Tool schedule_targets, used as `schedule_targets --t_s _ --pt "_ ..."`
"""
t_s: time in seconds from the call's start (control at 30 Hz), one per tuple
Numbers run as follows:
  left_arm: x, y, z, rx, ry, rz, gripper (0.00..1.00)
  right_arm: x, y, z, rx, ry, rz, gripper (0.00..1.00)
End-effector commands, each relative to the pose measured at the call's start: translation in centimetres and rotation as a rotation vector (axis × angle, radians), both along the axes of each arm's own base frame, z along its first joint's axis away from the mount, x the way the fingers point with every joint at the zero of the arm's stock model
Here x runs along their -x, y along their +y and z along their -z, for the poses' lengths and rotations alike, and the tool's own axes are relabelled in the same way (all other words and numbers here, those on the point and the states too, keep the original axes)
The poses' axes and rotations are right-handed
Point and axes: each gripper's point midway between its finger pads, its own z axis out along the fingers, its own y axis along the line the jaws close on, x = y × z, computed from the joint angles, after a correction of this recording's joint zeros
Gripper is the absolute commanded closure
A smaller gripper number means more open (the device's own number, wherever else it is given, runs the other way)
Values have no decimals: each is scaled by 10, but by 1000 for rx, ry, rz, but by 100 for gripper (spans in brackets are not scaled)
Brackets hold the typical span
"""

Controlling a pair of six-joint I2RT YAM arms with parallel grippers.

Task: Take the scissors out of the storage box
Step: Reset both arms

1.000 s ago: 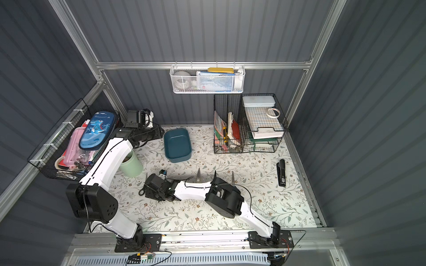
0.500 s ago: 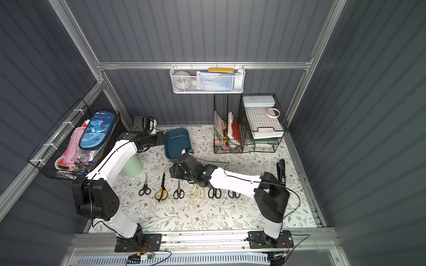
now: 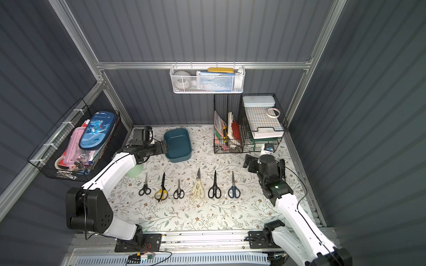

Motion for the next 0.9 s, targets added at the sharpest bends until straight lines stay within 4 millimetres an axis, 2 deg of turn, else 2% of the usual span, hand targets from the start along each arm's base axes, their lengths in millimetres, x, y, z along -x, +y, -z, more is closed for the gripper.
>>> schedule_targets --t_s 0.0,0.07,0.13,0.37,0.47,0.6,0.7,0.87 --pt "-6 17 1 -47 -55 -78 1 -8 -36 16 68 -23 18 1" --pt "-6 18 6 -42 -99 -84 1 -14 -58 27 70 -22 86 1" --pt "-6 18 9 -31 -158 -86 1 -25 -66 31 70 -46 107 1" --pt "5 31 17 -170 -332 -51 1 -69 -58 68 62 -71 32 1" --pt "8 34 20 -236 -353 -22 1 -73 -58 80 68 -66 23 1" --pt "12 36 26 -265 -424 -7 1 -72 -41 101 71 -70 -67 1" --pt "10 28 37 -251 -471 33 1 -72 -42 97 88 -188 -51 1" --pt "2 21 60 -230 -535 58 1 -70 -39 105 81 -95 -72 1"
